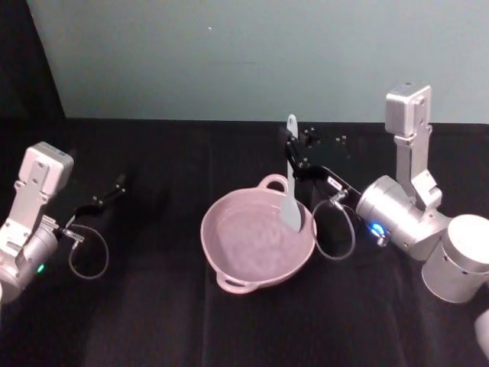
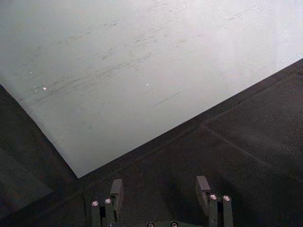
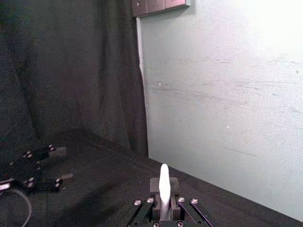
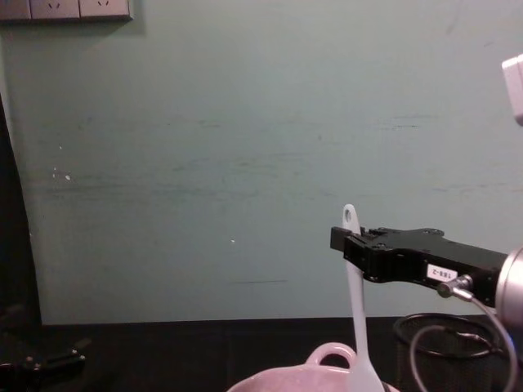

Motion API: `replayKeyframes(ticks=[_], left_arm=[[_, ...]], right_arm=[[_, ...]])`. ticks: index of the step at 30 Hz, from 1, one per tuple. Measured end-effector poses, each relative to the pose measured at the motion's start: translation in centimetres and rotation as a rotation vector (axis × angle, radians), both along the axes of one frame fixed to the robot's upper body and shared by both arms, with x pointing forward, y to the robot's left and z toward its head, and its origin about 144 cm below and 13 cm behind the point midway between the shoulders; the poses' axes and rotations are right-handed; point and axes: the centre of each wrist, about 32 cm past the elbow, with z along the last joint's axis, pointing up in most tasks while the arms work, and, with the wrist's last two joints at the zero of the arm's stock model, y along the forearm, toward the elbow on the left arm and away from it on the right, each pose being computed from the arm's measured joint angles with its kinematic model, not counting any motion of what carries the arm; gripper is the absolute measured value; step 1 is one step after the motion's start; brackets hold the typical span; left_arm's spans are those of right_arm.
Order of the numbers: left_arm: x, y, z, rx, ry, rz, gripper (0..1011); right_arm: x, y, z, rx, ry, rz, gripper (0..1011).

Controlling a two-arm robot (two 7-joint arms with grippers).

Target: Use the one hand to pick up the spoon and stir the clear water in the bowl.

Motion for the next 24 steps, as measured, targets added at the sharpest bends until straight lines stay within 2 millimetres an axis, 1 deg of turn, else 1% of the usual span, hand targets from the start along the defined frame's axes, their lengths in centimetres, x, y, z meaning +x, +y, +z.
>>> replayKeyframes(ticks=[4, 7, 11, 12, 13, 14, 18, 24], left_arm=[[0.0, 0.0, 0.0, 0.0, 0.0, 0.0, 1011], [0.0, 0.0, 0.0, 0.0, 0.0, 0.0, 1011], [0.0, 0.0, 0.0, 0.0, 0.0, 0.0, 1011], [0.0, 0.0, 0.0, 0.0, 0.0, 0.0, 1011], [0.0, 0.0, 0.0, 0.0, 0.0, 0.0, 1011], [0.0, 0.0, 0.0, 0.0, 0.0, 0.0, 1011], [0.0, 0.0, 0.0, 0.0, 0.0, 0.0, 1011], [0.0, 0.0, 0.0, 0.0, 0.0, 0.0, 1011]], right_arm=[[-0.9, 0.0, 0.3, -0.012, -0.002, 0.013, 121], [-1.6, 0.6, 0.4, -0.017, -0.003, 0.043, 120], [-2.2, 1.9, 0.4, -0.016, 0.002, 0.096, 120], [-2.4, 2.7, 0.3, -0.013, 0.006, 0.122, 120], [-2.4, 3.0, 0.2, -0.012, 0.007, 0.131, 120], [-2.5, 3.8, 0.1, -0.009, 0.008, 0.156, 120], [-2.5, 5.5, 0.2, -0.007, 0.002, 0.2, 120], [-2.0, 6.7, 0.8, 0.007, -0.028, 0.221, 121]])
